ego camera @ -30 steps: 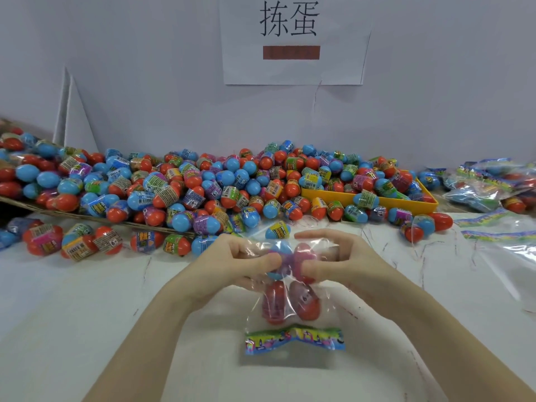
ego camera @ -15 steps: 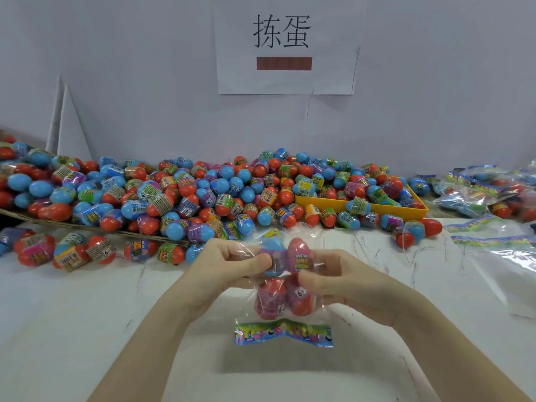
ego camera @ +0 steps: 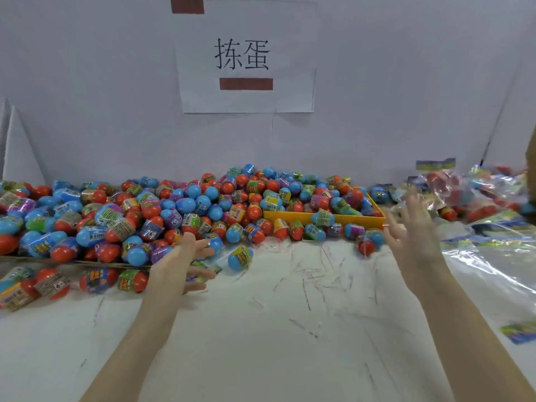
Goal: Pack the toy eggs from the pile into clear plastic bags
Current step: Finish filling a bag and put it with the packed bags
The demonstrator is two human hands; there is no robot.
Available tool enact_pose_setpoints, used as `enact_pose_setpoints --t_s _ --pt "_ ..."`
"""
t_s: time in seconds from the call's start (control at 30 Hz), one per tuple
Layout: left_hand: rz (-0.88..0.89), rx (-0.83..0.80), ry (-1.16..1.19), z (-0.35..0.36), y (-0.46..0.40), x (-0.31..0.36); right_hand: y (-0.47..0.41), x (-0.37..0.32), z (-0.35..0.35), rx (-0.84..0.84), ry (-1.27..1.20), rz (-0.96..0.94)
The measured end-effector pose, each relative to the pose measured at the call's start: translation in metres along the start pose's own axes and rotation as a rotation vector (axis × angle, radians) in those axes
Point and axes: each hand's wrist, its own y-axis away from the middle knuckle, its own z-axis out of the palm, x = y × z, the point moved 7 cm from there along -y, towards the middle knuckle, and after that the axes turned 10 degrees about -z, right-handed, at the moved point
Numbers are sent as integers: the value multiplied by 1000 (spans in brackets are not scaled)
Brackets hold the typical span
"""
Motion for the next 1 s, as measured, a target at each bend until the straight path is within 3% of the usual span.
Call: enact_pose_setpoints --t_s 0.13,0.2,0.27,0.33,0.53,0.87,1.0 --pt "3 2 -62 2 -1 -5 -8 -6 -30 33 979 -191" --pt "36 -4 -87 3 0 -5 -17 7 -65 47 1375 15" --pt "56 -13 -102 3 1 -5 -16 20 -98 11 1556 272" --pt "70 -26 -108 5 1 -5 -15 26 -115 36 1533 371" --pt "90 -51 -116 5 1 -5 -18 28 -123 183 1413 378" --pt "113 -63 -115 6 0 -4 -22 8 -126 237 1550 245" --pt "111 -58 -116 6 0 -4 -21 13 -125 196 1521 284"
